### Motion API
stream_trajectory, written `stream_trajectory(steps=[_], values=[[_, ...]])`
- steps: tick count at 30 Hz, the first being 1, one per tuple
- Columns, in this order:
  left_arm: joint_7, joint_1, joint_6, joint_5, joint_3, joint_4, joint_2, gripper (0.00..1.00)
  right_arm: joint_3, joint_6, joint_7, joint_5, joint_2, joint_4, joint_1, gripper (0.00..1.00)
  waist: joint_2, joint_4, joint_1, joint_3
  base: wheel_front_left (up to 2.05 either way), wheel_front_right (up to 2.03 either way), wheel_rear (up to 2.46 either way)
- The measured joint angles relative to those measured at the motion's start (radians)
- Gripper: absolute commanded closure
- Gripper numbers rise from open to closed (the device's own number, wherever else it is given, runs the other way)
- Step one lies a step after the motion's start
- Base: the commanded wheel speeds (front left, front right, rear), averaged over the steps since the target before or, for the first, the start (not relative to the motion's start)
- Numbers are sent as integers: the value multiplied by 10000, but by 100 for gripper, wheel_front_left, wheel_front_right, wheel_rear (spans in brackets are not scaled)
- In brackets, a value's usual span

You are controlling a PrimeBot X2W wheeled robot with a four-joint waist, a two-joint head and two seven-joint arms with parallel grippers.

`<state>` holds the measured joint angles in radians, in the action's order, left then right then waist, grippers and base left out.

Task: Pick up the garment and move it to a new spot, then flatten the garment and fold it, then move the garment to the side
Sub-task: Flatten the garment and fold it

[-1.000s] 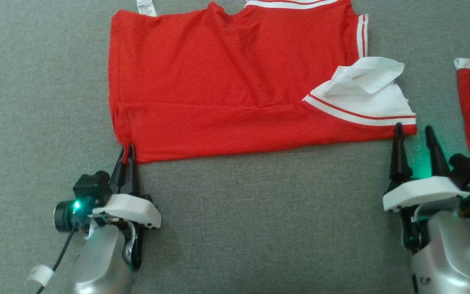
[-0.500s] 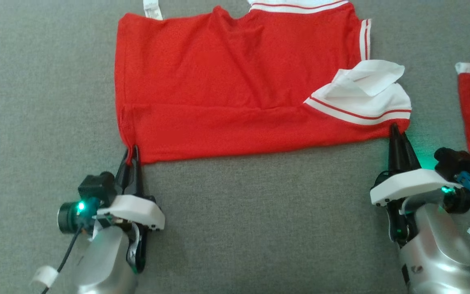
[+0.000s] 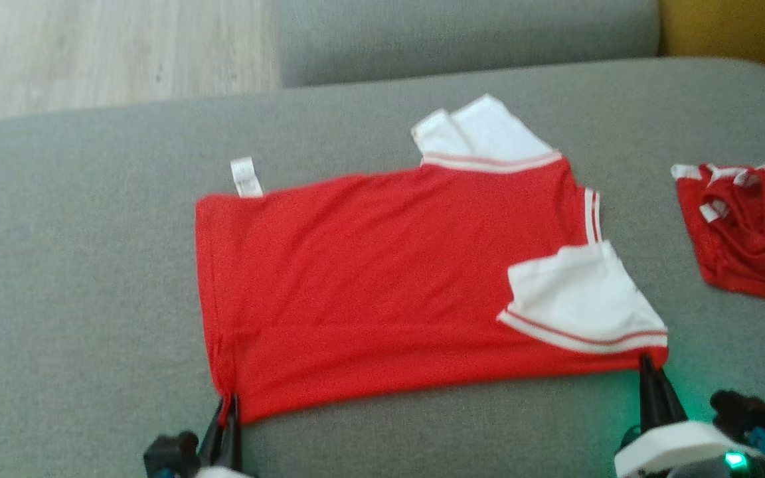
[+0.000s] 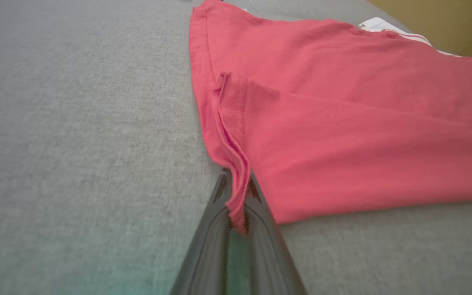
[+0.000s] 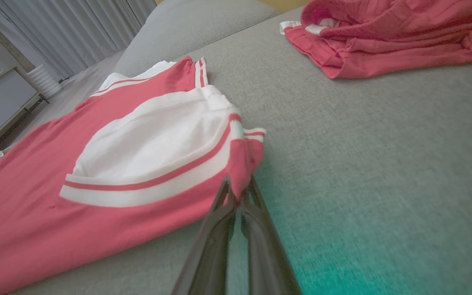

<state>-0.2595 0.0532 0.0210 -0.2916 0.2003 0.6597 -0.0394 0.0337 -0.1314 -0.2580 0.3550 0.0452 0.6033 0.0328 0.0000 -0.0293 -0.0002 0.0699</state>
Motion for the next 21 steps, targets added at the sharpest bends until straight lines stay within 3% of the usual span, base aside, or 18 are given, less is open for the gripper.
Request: stream_trajectory(steps=[3,4,5,11,15,21], values=[[4,-397,-2,21,2,-61,-4,100,-31,0,2,138,-13,-121,-298,100,0,-12,-1,-333,0,0,0],[31,-439,-2,21,0,-153,-4,60,-8,2,2,174,-15,-178,-297,55,0,-5,-1,-359,0,0,0],[31,-428,-4,6,-17,-263,-6,0,29,0,4,174,-15,-295,-285,0,0,0,-1,-332,0,0,0],[31,536,4,207,-397,-966,-61,0,320,0,17,-123,-12,-1022,360,0,0,148,3,246,0,0,0],[44,1964,353,395,-382,-483,-343,0,364,2,17,-345,2,-1243,1151,0,0,222,3,670,0,0,0],[2098,5504,978,428,50,913,-1402,0,-52,2,17,-497,59,-1281,2774,0,0,292,5,1657,0,0,0]])
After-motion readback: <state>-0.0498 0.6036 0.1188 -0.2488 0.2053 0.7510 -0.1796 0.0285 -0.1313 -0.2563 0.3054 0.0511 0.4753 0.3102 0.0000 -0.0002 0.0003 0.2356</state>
